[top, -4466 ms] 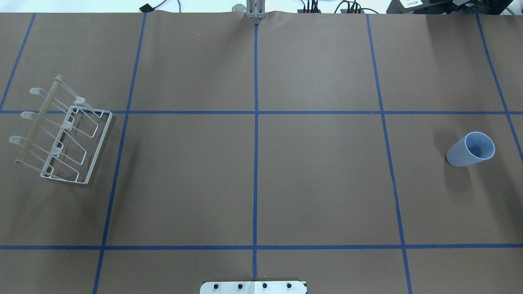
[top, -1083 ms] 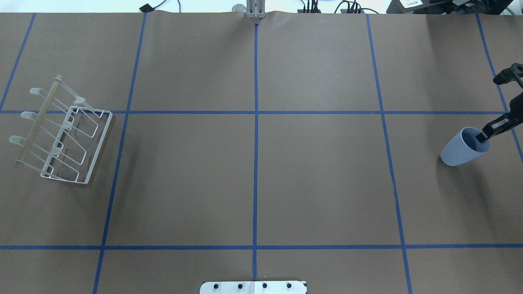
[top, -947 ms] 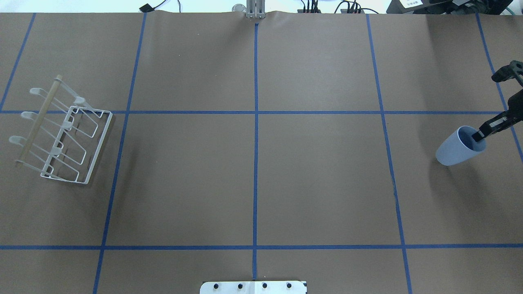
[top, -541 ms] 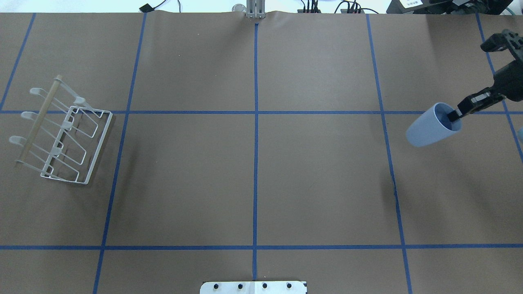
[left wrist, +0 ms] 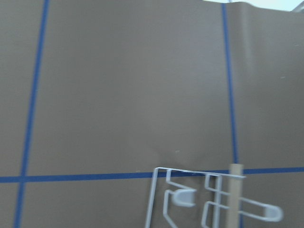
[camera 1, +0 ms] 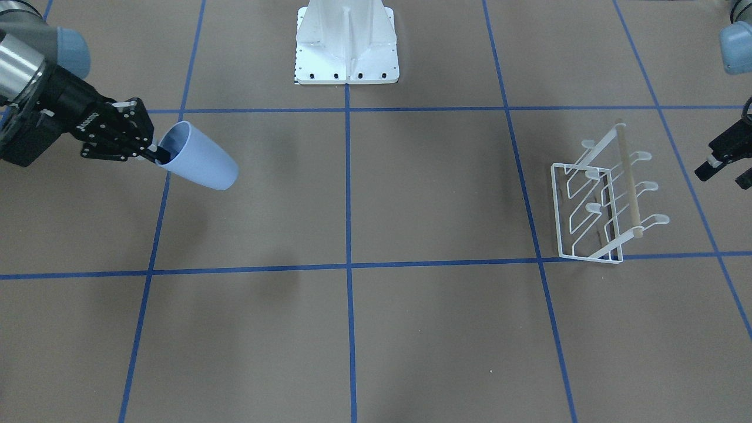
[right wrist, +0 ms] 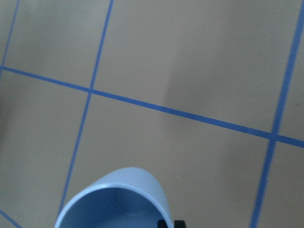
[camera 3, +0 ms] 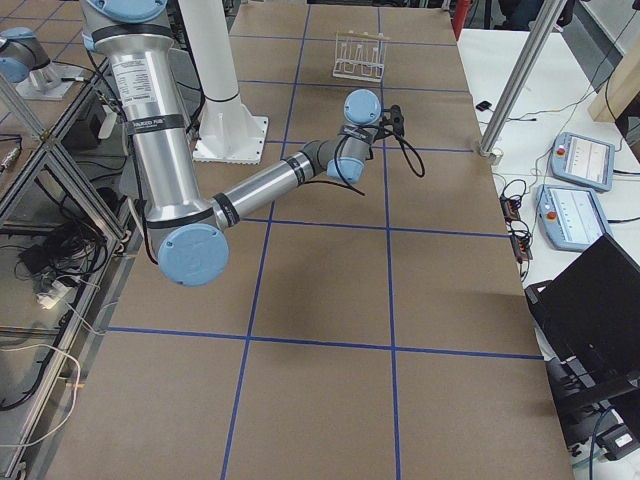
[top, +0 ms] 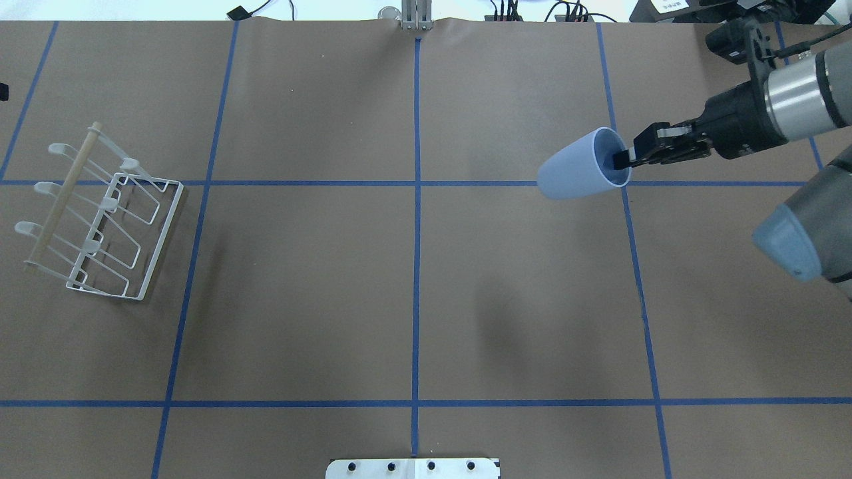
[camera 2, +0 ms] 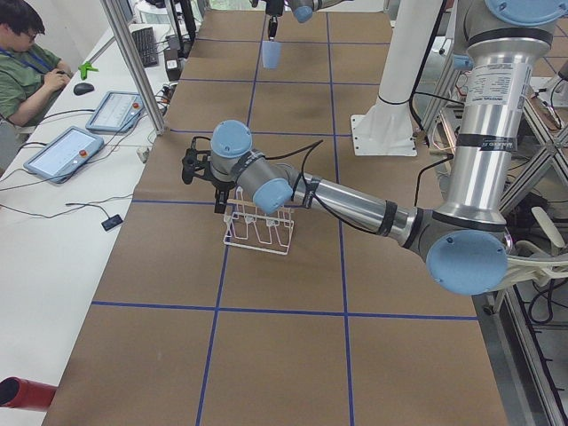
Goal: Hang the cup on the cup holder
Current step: 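Lift the cup with the right gripper and carry it toward the table center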
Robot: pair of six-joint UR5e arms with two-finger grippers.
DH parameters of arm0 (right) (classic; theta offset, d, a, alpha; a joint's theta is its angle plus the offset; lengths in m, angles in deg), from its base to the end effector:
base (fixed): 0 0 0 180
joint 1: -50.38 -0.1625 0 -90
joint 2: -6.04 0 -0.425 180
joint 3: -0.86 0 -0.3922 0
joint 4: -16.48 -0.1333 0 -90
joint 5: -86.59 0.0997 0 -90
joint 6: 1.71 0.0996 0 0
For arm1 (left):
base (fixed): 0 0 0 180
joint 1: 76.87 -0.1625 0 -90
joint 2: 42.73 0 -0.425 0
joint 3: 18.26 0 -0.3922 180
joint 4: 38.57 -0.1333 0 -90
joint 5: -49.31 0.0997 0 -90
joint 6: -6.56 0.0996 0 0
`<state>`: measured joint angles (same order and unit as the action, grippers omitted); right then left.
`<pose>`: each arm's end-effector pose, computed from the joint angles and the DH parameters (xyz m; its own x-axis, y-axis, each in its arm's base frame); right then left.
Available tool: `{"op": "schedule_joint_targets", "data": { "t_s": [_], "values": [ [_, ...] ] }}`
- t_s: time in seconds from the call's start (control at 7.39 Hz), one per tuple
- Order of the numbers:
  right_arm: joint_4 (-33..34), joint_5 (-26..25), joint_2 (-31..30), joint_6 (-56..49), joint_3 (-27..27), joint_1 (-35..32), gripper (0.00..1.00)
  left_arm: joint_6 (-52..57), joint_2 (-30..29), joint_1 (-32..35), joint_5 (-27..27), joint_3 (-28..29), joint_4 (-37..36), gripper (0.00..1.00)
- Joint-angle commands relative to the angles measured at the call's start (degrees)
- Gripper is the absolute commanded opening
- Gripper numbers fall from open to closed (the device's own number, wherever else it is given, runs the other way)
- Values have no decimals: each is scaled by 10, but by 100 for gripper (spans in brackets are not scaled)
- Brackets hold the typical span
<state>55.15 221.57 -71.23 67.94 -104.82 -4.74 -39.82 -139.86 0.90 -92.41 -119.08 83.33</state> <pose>-0.2490 -0.4672 0.3049 0.1590 -0.2021 0.9664 -0.1357 0.9651 0.2241 0.0600 -0.5368 0.4269 0.4289 0.0389 -0.9025 0.2521 0.9542 0.1609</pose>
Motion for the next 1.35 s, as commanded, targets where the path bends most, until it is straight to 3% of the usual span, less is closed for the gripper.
{"op": "schedule_joint_targets", "data": {
  "t_s": [0.0, 0.27, 0.54, 0.68, 0.95, 1.22],
  "values": [
    [-175, -149, 3, 162, -4, 110, 0, -171, -17, -58, -1, 0, 188, 98],
    [-250, -220, 5, 178, -1, 169, 0, -342, -32, -95, 5, -1, 346, 99],
    [-306, -268, 5, 179, -8, 209, 0, -509, -74, -112, 14, -2, 459, 99],
    [-341, -291, 5, 179, -14, 228, 0, -579, -82, -139, 48, -9, 511, 99],
    [-423, -336, 26, 178, -8, 280, 0, -674, -90, -253, 189, -65, 557, 99],
    [-431, -349, 52, 177, -9, 299, 0, -717, -95, -338, 300, -97, 559, 99]
  ]
}}
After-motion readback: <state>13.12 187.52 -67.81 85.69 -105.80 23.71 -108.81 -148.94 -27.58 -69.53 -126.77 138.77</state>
